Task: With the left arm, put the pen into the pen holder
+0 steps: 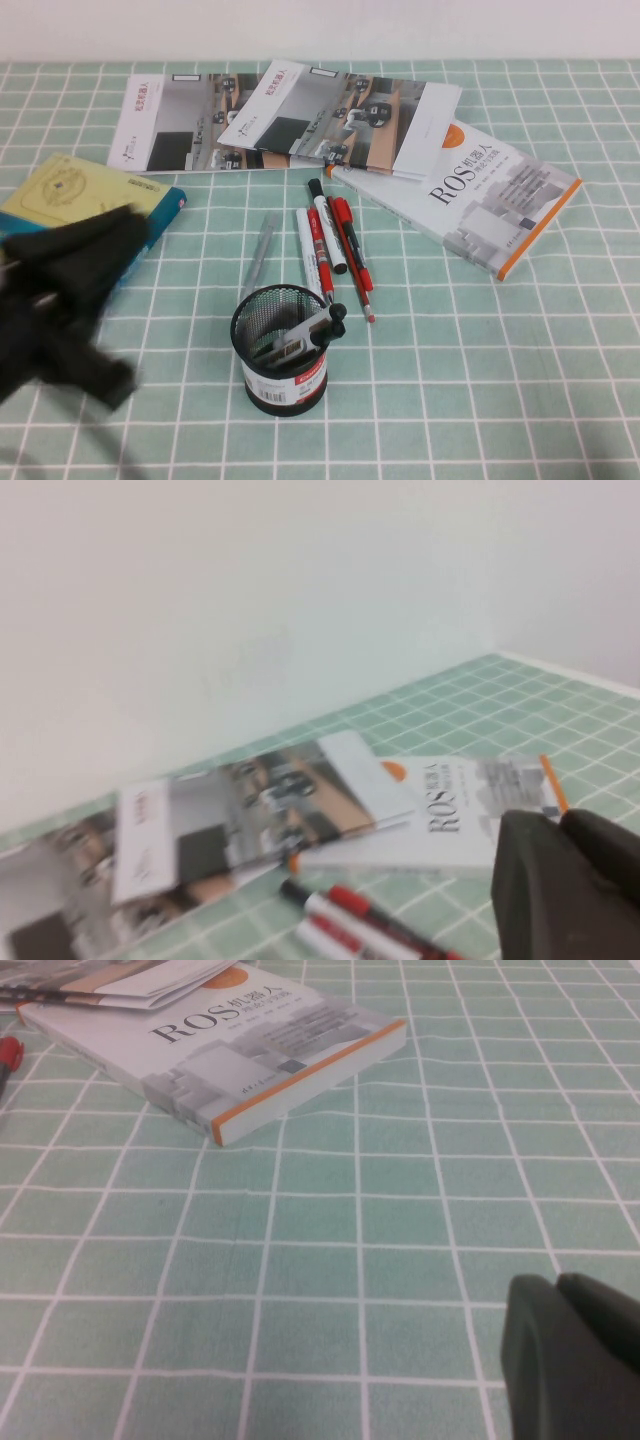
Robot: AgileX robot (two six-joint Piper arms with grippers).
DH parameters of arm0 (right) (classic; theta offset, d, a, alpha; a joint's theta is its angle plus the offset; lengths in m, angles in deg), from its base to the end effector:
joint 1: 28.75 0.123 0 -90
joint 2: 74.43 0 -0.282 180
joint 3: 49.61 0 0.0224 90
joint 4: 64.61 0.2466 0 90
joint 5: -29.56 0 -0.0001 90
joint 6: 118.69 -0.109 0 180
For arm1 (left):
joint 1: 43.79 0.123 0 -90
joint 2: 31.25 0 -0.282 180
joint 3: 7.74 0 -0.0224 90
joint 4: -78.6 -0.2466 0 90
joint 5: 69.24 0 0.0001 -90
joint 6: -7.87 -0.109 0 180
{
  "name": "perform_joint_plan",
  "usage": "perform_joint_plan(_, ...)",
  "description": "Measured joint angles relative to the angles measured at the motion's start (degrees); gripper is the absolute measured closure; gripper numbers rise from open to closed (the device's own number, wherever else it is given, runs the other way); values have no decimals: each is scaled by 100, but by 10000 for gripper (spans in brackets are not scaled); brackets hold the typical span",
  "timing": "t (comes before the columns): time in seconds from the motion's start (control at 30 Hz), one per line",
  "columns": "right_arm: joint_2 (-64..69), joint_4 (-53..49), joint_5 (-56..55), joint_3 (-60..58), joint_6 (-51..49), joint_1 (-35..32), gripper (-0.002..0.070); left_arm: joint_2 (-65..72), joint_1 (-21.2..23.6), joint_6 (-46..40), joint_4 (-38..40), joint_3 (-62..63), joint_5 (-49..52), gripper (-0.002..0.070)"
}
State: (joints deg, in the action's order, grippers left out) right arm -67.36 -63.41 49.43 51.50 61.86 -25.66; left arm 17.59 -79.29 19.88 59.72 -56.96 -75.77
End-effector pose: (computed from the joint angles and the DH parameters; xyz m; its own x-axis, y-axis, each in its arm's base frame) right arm 0.0692 0.0045 0.1676 -0.2729 -0.0046 -0.9620 -0.0580 0.9982 0.0117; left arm 0.1366 -0.1023 0.3192 0.0453 0.1121 -0.9927 0.6092 0.7845 0.1164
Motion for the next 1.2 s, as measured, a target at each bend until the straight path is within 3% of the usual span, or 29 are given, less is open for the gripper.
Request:
perform_joint_plan(0.33,0,0,0,0,0,0,696,-988,0,176,0,-42,2426,675)
perform_joint_plan(0.57,0,0,0,0,0,0,696,-988,0,603,-3,-42,2799,675)
perform_joint_plan(0.7,0,0,0,0,0,0,696,-988,47,1463,-375,-48,3025,675)
perform_joint_plan(0.83,0,0,0,0,0,0,696,-1157,611,1465,-329,-201,2984,675)
perform_joint_plan(1.03,0,0,0,0,0,0,696,-2190,1862,-246,1011,-985,2077,675)
perform_joint_plan(1.2,0,0,0,0,0,0,696,-3403,2094,-626,1303,-1734,1941,675)
